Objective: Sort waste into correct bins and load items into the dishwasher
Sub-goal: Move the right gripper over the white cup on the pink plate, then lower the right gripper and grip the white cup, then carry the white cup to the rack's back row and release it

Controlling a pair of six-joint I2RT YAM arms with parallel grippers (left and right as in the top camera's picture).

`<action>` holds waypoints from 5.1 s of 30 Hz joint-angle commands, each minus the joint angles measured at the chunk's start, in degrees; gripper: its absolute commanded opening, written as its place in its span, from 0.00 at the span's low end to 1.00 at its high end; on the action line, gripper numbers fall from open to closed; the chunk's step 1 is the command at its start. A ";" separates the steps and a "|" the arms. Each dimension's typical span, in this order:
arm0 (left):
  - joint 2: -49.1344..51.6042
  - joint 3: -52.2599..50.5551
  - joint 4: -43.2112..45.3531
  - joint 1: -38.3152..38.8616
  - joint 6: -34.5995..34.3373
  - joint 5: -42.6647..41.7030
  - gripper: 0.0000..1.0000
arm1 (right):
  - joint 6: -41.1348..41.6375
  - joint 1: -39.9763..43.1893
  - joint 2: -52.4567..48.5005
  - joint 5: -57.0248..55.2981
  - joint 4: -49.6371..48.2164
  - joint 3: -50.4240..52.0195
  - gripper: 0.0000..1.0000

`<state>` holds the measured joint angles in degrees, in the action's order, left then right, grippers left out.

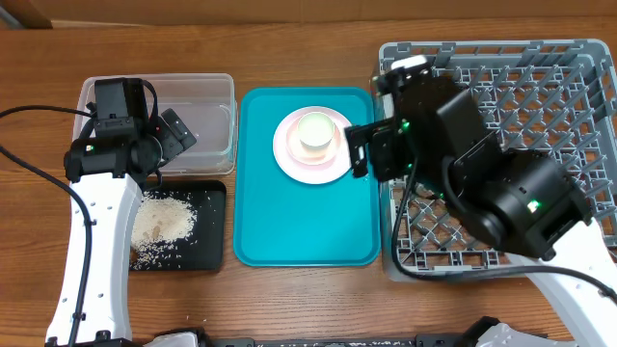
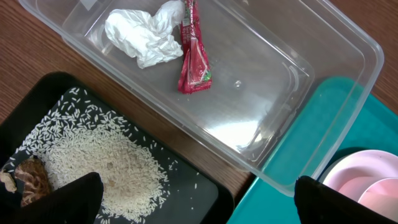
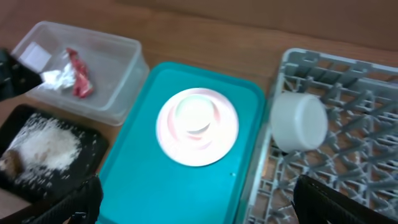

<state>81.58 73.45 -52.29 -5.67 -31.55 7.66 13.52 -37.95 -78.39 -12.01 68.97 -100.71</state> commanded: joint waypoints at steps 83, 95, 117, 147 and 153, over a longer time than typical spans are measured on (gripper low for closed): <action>-0.31 0.79 0.22 -0.04 -0.81 -0.24 1.00 | 0.02 3.19 -41.79 16.76 -25.20 2.56 0.31; -0.31 0.79 0.22 -0.04 -0.81 -0.24 1.00 | 0.02 3.19 -41.86 16.11 -24.68 2.56 0.18; -0.31 0.79 0.22 -0.04 -0.81 -0.24 1.00 | 0.02 3.96 -41.53 16.09 -23.61 1.99 0.04; -0.31 0.79 0.22 -0.04 -0.81 -0.24 1.00 | -16.06 47.04 -21.88 74.93 -17.51 0.26 0.04; -0.31 0.79 0.22 -0.04 -0.81 -0.24 1.00 | -21.62 55.28 -26.05 84.00 -17.42 4.35 0.04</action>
<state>81.58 73.45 -52.29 -5.67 -31.57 7.64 -3.07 15.14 -101.62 61.93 51.59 -98.87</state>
